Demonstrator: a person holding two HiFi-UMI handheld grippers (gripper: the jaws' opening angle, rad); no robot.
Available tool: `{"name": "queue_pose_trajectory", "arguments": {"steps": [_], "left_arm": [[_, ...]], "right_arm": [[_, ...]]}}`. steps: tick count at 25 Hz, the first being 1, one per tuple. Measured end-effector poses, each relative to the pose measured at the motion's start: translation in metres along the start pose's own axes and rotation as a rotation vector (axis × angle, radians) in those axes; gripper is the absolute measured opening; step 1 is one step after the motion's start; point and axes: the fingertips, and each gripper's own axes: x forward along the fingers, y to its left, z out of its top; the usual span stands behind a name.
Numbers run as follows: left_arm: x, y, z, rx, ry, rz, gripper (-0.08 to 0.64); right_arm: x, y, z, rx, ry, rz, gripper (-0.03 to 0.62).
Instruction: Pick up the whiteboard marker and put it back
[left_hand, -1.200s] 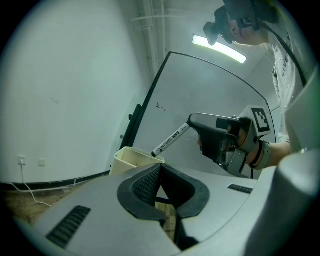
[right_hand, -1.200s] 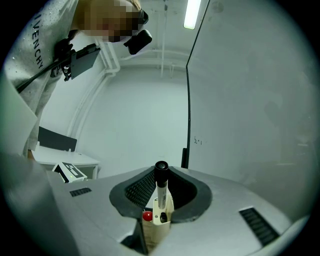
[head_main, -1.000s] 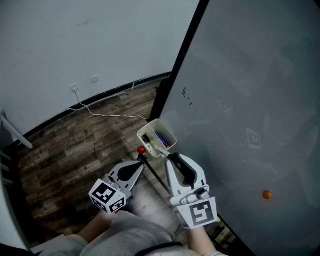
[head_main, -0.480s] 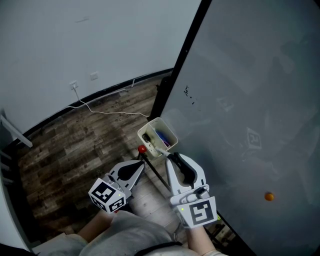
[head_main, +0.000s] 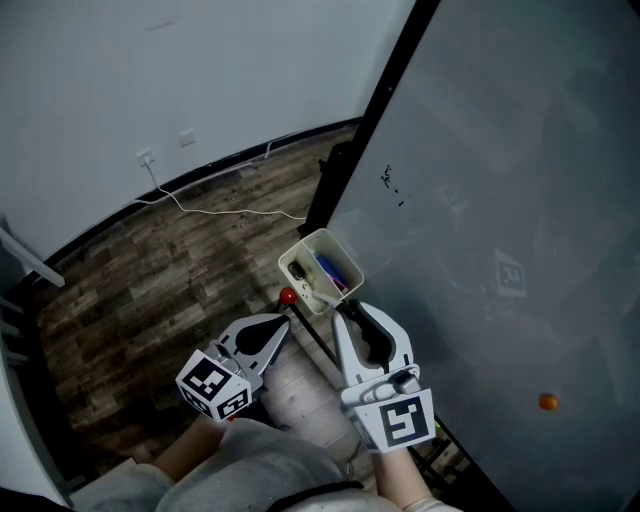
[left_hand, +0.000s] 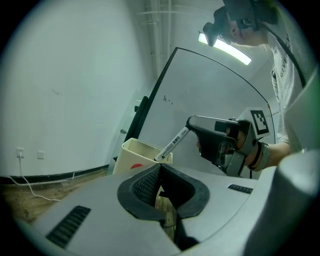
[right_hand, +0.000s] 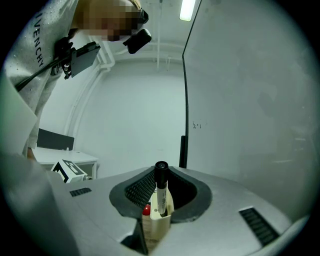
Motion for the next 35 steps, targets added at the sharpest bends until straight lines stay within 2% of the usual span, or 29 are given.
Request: {"name": "queue_pose_trajectory", "arguments": {"steps": [4, 9, 17, 22, 27, 31, 35], "left_arm": [[-0.001, 0.003, 0.001, -0.016, 0.004, -0.005, 0.015], [0.008, 0.015, -0.006, -0.022, 0.006, -0.015, 0.015], [0.013, 0.021, -0.011, -0.044, 0.022, -0.018, 0.015], [0.014, 0.024, -0.013, -0.056, 0.027, -0.019, 0.015], [0.018, 0.030, -0.020, -0.065, 0.034, -0.017, 0.015], [0.018, 0.031, -0.022, -0.068, 0.042, -0.025, 0.015], [0.020, 0.032, -0.025, -0.072, 0.047, -0.030, 0.015]], "right_arm": [[0.004, 0.002, -0.002, 0.004, 0.016, 0.002, 0.083], [0.015, -0.006, -0.011, 0.030, -0.018, -0.011, 0.083], [0.023, -0.007, -0.023, 0.032, 0.011, -0.008, 0.083], [0.027, -0.007, -0.030, 0.029, 0.065, -0.002, 0.083], [0.033, -0.013, -0.036, 0.052, 0.029, -0.014, 0.083], [0.037, -0.011, -0.040, 0.059, 0.037, 0.005, 0.083], [0.041, -0.015, -0.044, 0.065, 0.036, -0.013, 0.083]]}}
